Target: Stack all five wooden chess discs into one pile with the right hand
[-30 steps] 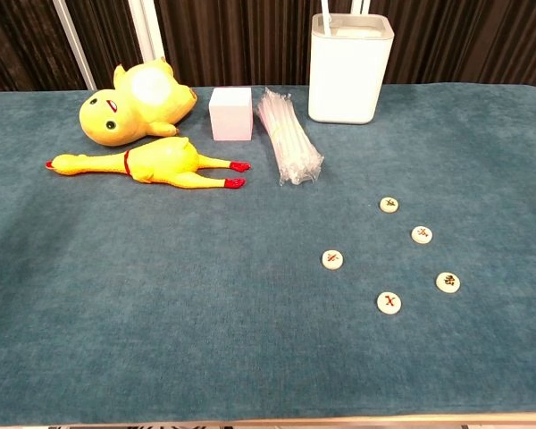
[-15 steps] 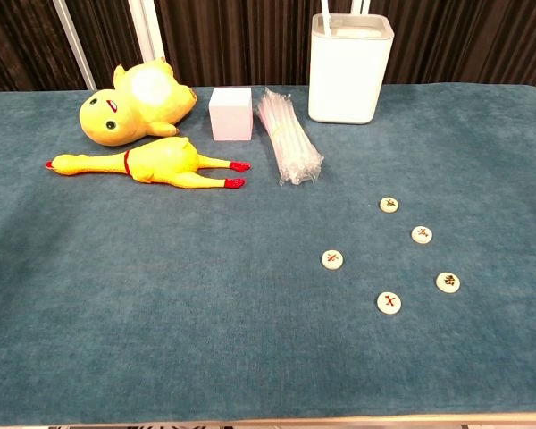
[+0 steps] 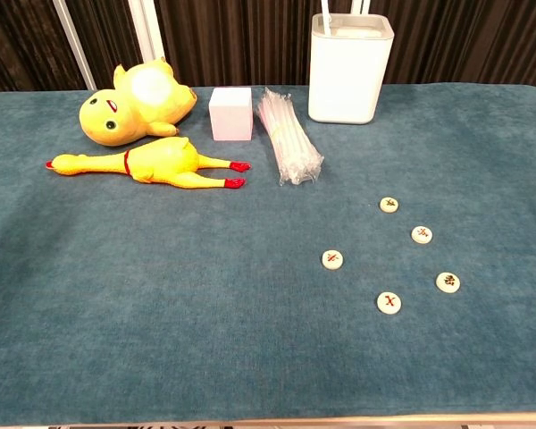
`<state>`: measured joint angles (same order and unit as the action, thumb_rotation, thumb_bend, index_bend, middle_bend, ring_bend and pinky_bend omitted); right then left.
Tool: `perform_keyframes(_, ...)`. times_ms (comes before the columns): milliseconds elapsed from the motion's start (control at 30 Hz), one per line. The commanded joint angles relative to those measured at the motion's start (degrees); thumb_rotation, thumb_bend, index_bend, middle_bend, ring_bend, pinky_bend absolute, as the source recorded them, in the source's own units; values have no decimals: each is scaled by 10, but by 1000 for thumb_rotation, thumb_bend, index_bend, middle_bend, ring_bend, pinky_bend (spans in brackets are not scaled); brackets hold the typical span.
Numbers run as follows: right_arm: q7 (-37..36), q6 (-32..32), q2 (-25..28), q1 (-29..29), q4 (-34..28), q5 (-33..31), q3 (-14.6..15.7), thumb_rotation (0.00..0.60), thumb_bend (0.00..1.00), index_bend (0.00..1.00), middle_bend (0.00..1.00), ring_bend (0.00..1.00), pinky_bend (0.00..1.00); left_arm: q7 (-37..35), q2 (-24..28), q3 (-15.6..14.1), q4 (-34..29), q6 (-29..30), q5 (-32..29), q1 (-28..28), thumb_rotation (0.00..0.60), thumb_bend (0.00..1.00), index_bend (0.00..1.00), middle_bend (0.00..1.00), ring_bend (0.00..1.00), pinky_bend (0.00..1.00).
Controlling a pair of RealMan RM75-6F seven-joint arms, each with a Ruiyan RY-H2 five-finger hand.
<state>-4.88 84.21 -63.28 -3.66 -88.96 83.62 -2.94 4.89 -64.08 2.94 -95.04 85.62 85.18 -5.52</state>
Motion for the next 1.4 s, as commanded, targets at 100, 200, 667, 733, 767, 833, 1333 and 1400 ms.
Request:
perform_keyframes(100, 5, -27, 15, -19, -13, 8, -2, 600, 381, 8, 0, 4, 61, 2, 0, -1, -1, 2, 2, 1, 600, 824, 72, 0, 0, 63)
perform_keyframes(200, 16, -73, 46, -49, -42, 8, -8, 600, 381, 8, 0, 4, 61, 4, -1, -1, -1, 2, 2, 1, 600, 824, 72, 0, 0, 63)
perform_keyframes(667, 122, -308, 43, -256, -103, -141, -107, 600, 381, 89, 0, 2, 61, -7, 1, 4, 3, -5, -9, -1, 600, 824, 72, 0, 0, 63)
perform_keyframes(733, 144, -324, 19, -281, -98, -177, -118, 600, 381, 126, 0, 2, 61, -8, 1, 4, 4, -8, -11, -2, 600, 824, 71, 0, 0, 63)
perform_keyframes(767, 152, -328, 12, -288, -95, -189, -120, 600, 381, 142, 0, 2, 61, -9, 1, 4, 5, -9, -11, -3, 600, 824, 72, 0, 0, 62)
perform_keyframes(833, 179, -339, -13, -312, -83, -222, -124, 600, 381, 164, 0, 2, 61, -11, 1, 4, 6, -11, -12, -3, 600, 824, 72, 0, 0, 62)
perform_keyframes(1333, 292, -373, -170, -417, 35, -361, -101, 600, 380, 284, 0, 2, 61, -17, 0, 7, 12, -21, -22, -7, 600, 824, 71, 0, 0, 63)
perform_keyframes(1400, 296, -375, -183, -423, 52, -370, -96, 600, 381, 295, 0, 2, 61, -17, 0, 7, 12, -22, -22, -8, 600, 824, 71, 0, 0, 62)
